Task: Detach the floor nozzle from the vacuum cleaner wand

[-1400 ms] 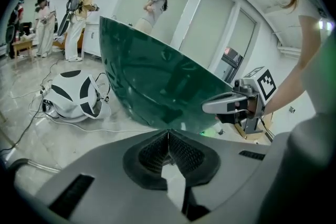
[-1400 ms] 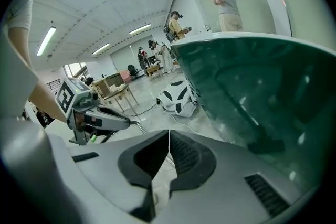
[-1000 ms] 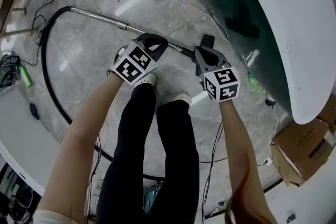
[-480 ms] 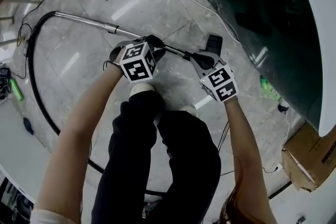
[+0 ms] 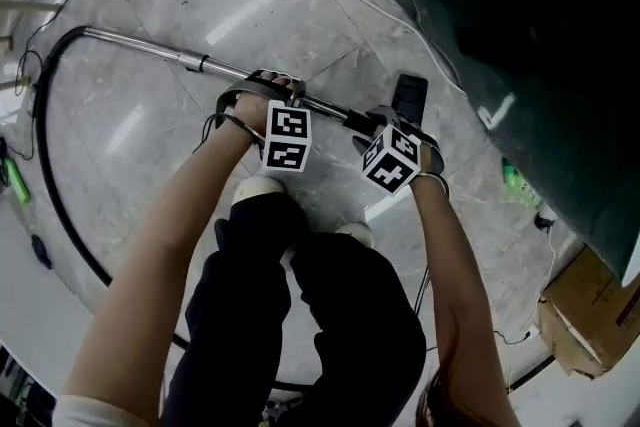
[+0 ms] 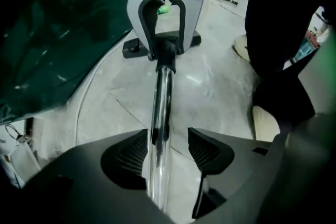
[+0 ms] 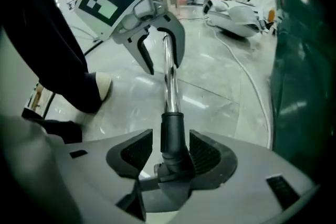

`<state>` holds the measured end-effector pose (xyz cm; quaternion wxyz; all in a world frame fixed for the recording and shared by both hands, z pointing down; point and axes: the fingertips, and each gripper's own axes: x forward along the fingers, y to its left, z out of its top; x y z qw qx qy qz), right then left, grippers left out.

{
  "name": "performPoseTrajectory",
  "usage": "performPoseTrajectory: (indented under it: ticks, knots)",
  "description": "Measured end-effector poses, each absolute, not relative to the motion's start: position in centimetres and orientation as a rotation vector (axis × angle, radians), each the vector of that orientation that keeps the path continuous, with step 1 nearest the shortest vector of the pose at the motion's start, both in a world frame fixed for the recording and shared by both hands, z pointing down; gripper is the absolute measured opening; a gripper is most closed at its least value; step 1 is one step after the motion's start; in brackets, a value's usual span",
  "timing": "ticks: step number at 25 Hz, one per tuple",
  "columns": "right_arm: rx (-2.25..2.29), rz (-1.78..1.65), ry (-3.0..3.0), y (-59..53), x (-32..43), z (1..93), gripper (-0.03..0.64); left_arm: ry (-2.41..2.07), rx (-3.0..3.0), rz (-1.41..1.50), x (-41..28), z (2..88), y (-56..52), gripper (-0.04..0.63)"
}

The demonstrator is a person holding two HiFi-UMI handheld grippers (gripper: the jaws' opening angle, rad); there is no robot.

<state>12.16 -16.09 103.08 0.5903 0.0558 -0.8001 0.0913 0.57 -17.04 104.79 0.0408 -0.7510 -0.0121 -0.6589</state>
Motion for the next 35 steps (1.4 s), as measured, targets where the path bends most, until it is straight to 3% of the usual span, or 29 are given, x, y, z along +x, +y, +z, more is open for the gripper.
performPoseTrajectory:
  ticks: [3,5,25,32,35]
  knots:
    - [0.029,0.076,-1.748,-15.7,12.6,105.4,0.206,-0.036,-2.208,-2.031,0.0,106.1,-17.6,0.237]
    - [0.031,0.051,-1.711,-15.9,12.7,106.4,0.206,-0.024,-2.194,-1.992,0.1,106.0,-18.2,0.143]
    - [0.066,0.052,-1.743,-15.7,14.3,105.9,0.198,-0.111,-2.244,-1.889,1.4,104.6,-17.9,0.14]
    - [0.203,0.192,-1.538,-15.4,28.3,105.8,0.195,-0.008,-2.171,-2.071,-5.4,105.0,-20.8,0.14]
    - [0.298,0.231,-1.569,-15.7,28.9,105.6,0.196,-0.013,-2.197,-2.025,-4.0,104.8,-20.5,0.14]
